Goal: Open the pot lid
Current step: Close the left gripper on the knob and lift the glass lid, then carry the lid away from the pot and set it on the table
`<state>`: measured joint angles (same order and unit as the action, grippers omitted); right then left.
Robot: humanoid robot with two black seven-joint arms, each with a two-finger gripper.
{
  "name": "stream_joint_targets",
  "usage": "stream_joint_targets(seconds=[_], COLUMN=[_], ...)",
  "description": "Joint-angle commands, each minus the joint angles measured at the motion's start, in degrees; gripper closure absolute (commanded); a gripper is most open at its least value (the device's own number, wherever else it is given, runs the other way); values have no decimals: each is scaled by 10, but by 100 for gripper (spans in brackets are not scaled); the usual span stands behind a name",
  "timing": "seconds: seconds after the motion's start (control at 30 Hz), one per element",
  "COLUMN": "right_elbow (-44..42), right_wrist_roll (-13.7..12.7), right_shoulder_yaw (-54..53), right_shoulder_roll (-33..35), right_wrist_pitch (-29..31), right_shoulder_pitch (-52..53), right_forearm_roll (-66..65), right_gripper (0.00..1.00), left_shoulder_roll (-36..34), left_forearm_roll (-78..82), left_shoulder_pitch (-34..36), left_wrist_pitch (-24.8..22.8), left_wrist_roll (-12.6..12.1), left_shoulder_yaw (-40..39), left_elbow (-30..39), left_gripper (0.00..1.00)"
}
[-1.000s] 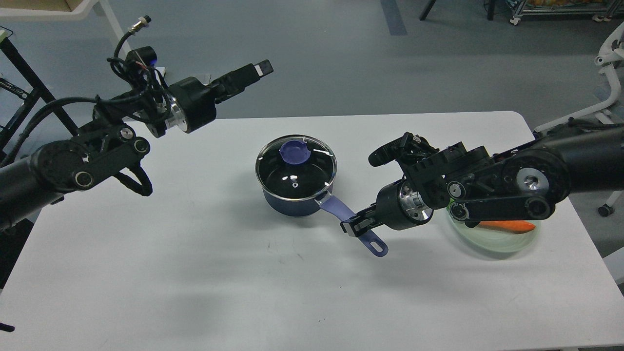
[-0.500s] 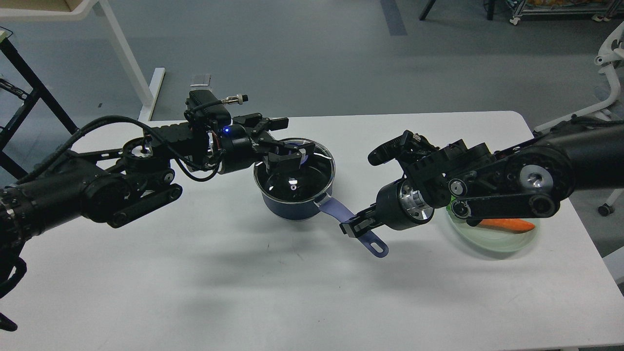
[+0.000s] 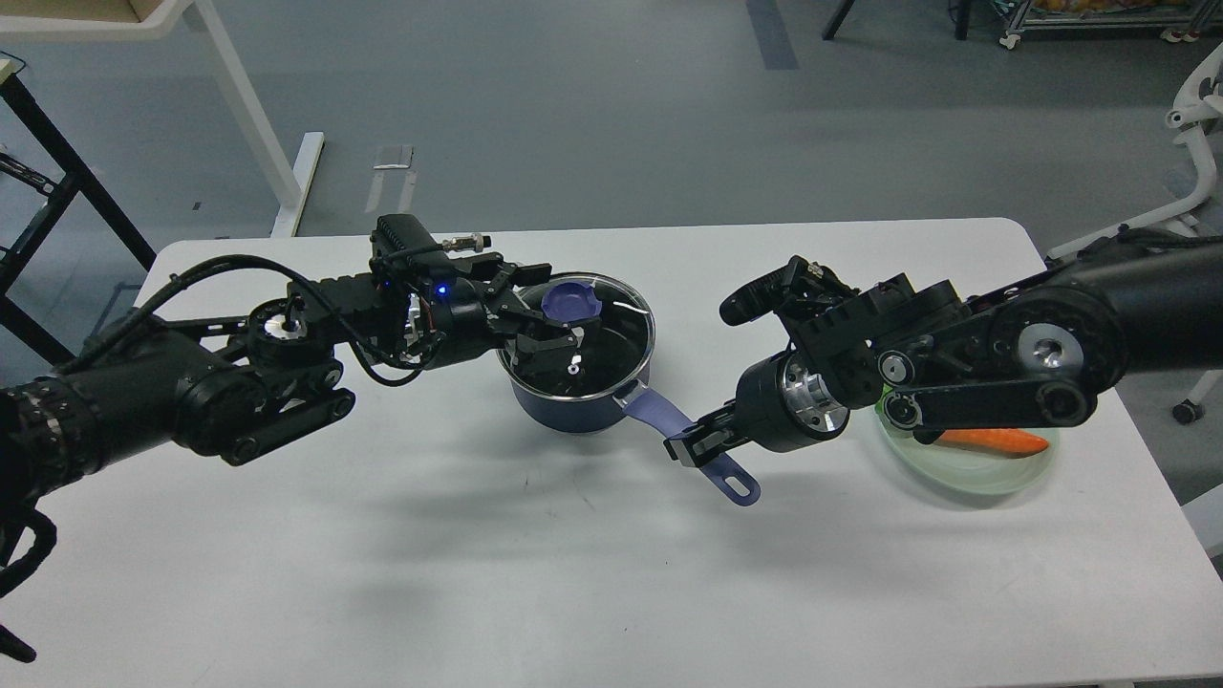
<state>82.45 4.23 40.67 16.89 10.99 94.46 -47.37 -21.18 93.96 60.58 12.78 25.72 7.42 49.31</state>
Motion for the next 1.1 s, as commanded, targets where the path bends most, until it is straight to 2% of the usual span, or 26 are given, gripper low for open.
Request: stream_joint_targets(seconds=[0.0, 0.13, 0.3, 0.37, 0.47, 0.67, 0.87, 1.07], right_elbow=[-1, -1, -2, -2, -2, -2, 0, 0], right_wrist_roll=[1, 1, 1, 1, 1, 1, 0, 1], right_shoulder_yaw=[-1, -1, 0, 0, -1, -4, -4, -15], right_shoulder_roll=[-1, -1, 0, 0, 0, 2, 2, 6], right_wrist_pitch=[0, 0, 0, 0, 0, 0, 0, 0], right_shoulder_pitch=[-1, -1, -1, -1, -1, -1, -1, -1], right_forearm_roll=[0, 0, 0, 0, 0, 0, 0, 0], right_gripper=[81, 81, 81, 81, 81, 81, 81, 81], left_shoulder_roll=[9, 10, 10, 10, 10, -17, -134, -259], left_forearm_roll=[-1, 0, 1, 1, 1, -7, -48, -54], left_shoulder_pitch=[-2, -5, -6, -7, -5, 8, 26, -20], left_wrist_pitch=[1, 3, 8, 8, 8, 8, 2, 2], left_wrist_roll=[1, 2, 2, 3, 3, 6, 6, 13], left_shoulder_yaw=[1, 2, 5, 5, 4, -4, 1, 24], left_elbow=[-8, -8, -12, -15, -15, -3, 33, 38], left_gripper=[5, 9, 36, 51, 61, 62, 61, 61])
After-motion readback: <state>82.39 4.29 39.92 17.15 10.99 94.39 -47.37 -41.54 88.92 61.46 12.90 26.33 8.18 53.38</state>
